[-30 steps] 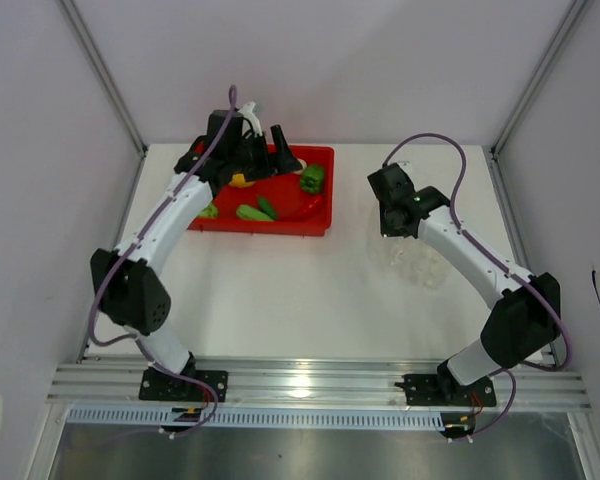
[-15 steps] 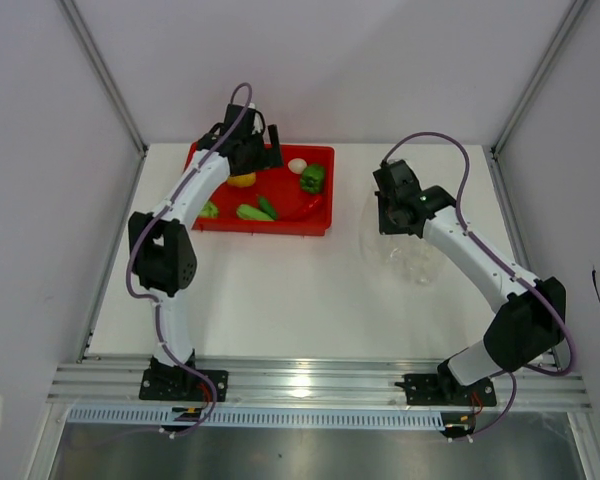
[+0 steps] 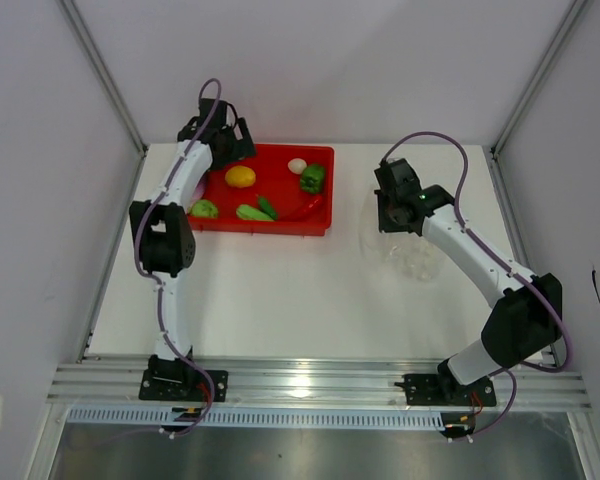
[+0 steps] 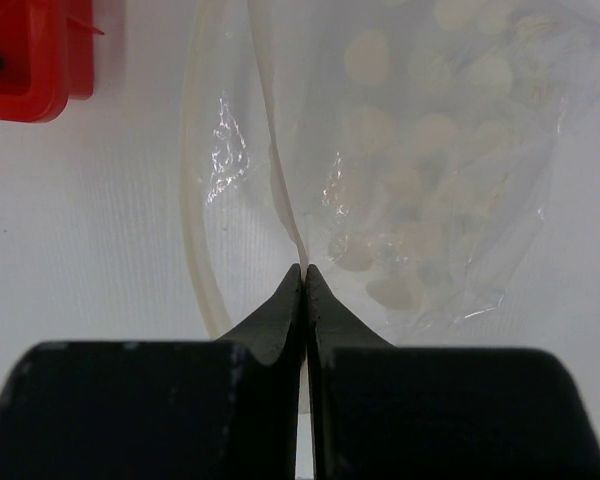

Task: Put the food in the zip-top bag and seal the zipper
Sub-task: Pick up the fake vegetable from the bin.

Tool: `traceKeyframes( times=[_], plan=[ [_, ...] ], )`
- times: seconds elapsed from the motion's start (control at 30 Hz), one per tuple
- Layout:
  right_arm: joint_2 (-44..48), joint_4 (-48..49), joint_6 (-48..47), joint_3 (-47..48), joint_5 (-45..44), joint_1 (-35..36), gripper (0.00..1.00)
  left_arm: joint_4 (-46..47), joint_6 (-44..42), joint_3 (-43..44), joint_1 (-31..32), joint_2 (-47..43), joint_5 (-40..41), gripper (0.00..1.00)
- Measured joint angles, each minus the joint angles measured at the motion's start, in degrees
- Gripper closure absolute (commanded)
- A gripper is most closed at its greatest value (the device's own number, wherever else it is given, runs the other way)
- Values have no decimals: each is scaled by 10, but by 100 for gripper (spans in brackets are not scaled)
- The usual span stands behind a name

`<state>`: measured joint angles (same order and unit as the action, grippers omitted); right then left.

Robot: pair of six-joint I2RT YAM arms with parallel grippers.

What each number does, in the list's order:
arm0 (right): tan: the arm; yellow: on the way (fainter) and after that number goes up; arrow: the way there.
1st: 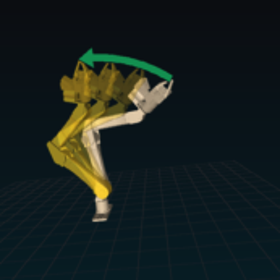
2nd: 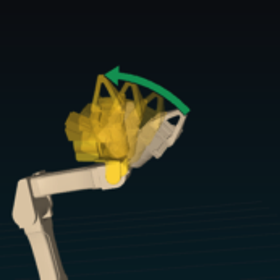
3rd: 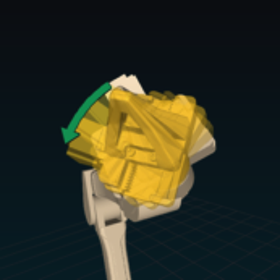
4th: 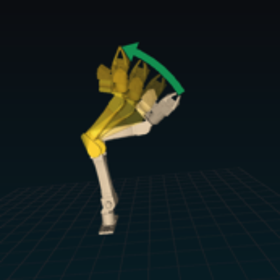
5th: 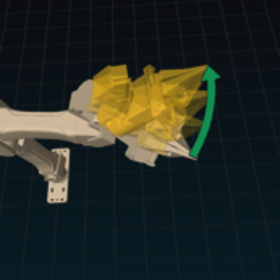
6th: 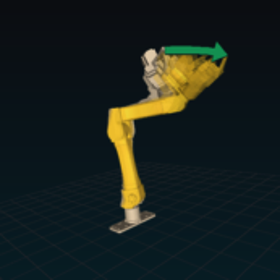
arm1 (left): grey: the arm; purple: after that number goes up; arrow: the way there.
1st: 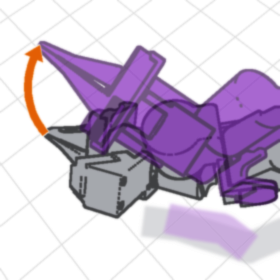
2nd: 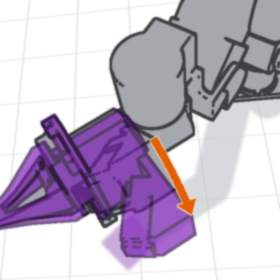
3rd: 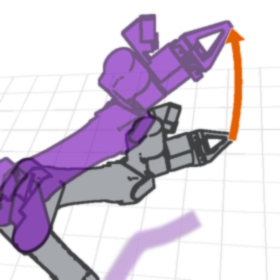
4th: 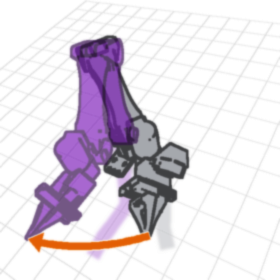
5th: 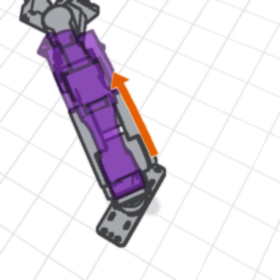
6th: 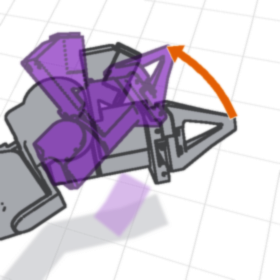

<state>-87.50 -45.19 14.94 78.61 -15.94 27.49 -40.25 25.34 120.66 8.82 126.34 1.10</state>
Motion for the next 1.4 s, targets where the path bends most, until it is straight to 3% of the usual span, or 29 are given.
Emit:
traceKeyframes(
  times=[0.07,0.2,0.23,0.43,0.6,0.7,1.07,1.4],
  plan=[
    [0,1,0,0,3,0,100,-15,7,29,-10,26,2,3],
    [0,2,5,0,10,0,100,-49,45,61,-17,58,-5,24],
    [0,2,7,0,11,0,100,-54,58,63,-19,63,-14,25],
    [0,7,13,0,15,2,100,-77,142,53,-30,85,-63,17],
    [0,9,16,-2,15,7,100,-54,202,-25,-38,77,-74,3],
    [0,10,15,-2,15,9,100,-54,233,-45,-41,77,-76,1],
    [0,14,15,-2,15,10,100,21,352,-73,-43,74,-89,0],
    [0,26,15,-4,14,10,100,56,428,-101,-43,60,-23,1]
  ],
)
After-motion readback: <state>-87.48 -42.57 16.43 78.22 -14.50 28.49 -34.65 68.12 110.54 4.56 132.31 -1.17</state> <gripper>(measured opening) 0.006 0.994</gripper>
